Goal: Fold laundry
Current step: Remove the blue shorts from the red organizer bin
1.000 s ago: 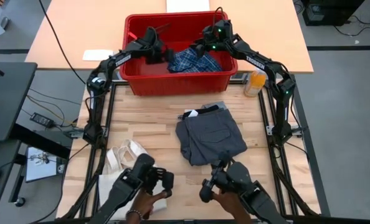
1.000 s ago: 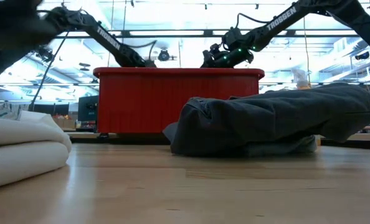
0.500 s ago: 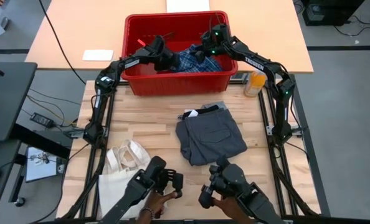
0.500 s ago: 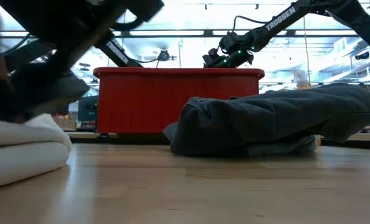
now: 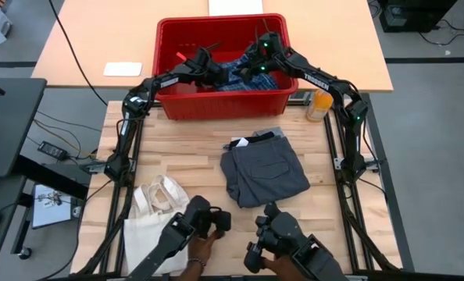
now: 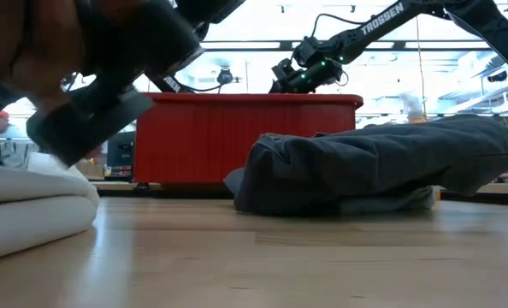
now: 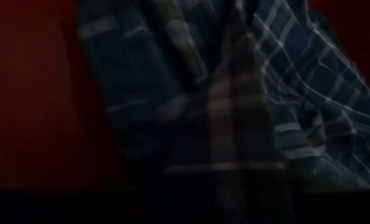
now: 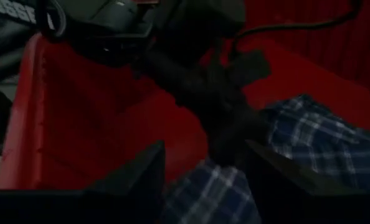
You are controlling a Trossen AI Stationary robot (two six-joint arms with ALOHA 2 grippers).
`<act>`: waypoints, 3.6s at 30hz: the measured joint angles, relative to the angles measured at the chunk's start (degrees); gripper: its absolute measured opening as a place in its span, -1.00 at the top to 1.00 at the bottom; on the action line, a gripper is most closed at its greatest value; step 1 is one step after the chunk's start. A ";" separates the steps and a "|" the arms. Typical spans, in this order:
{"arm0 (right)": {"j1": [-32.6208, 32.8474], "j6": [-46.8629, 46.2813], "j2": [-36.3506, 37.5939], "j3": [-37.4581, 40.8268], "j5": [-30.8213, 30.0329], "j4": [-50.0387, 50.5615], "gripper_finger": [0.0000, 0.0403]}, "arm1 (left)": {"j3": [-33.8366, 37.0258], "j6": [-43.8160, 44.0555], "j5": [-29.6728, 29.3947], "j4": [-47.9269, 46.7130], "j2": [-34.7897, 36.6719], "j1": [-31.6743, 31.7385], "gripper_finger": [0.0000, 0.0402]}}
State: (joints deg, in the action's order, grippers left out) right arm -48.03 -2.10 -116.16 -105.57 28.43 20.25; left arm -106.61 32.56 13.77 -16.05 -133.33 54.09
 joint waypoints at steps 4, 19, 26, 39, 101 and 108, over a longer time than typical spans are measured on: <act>0.04 3.57 0.00 -3.92 -2.84 6.19 -0.06 | 0.00 -0.11 2.72 2.21 -0.01 0.57 0.80; -2.80 15.57 0.11 -16.58 -6.74 26.62 -0.04 | 0.01 4.01 17.05 8.65 8.39 4.62 0.92; -2.16 19.48 0.06 -15.96 -6.88 27.11 -0.09 | 0.00 8.49 17.75 9.19 12.29 5.43 0.92; -0.03 21.28 0.69 -15.83 -18.00 27.06 -0.54 | 0.00 26.93 19.04 25.90 12.97 6.98 0.93; 8.13 29.44 25.57 -10.35 -27.97 19.63 0.25 | -28.39 7.06 24.45 -2.45 19.02 -5.98 0.93; 8.32 25.60 32.34 -10.35 -22.58 33.38 0.29 | -28.39 -10.67 10.87 -16.44 21.52 -15.20 0.93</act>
State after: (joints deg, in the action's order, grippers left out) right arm -39.70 23.50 -83.81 -115.92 5.84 53.63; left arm -135.00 21.89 24.64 -32.49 -111.81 38.89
